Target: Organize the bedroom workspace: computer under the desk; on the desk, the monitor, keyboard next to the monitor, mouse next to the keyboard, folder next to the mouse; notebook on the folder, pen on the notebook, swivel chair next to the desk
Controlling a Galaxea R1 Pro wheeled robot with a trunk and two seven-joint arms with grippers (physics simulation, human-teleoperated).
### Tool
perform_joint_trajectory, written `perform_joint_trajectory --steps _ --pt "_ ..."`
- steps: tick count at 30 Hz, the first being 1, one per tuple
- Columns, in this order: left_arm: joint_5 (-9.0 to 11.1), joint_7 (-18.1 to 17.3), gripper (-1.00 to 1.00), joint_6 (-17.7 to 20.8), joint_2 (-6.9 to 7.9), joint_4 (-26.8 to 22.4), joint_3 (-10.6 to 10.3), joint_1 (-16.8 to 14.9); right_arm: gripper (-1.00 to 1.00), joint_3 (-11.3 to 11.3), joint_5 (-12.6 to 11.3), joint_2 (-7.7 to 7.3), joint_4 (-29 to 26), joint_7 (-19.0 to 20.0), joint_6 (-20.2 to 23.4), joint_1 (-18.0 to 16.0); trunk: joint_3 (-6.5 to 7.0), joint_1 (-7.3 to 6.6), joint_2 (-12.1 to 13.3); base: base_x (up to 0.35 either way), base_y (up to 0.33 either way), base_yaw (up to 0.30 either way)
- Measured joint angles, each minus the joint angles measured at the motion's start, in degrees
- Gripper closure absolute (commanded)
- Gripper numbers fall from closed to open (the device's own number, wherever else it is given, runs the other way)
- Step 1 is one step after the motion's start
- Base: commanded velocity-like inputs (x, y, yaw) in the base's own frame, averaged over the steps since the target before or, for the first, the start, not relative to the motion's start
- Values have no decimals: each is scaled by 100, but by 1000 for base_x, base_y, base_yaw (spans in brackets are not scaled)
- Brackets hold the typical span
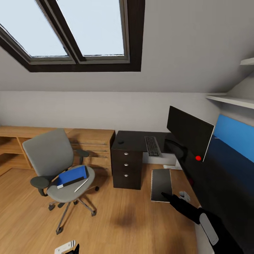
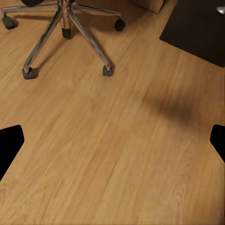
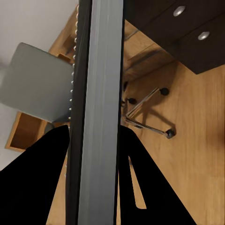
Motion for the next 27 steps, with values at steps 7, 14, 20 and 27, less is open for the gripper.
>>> perform_joint_trajectory --steps 7,14,20,27 --pt "0 0 -100 0 0 0 2 0 100 -17 2 41 -4 3 -2 0 0 1 1 279 0 0" --pt "0 0 -100 0 0 0 3 0 100 -32 -9 44 -9 3 1 0 0 3 1 70 0 1" --pt "0 0 -100 0 0 -2 3 1 100 -17 -9 48 -8 -5 1 -2 0 3 1 10 0 106" --pt "0 0 -100 1 1 -3 3 2 100 -10 -6 59 -8 -10 0 -2 -4 3 1 2 0 224"
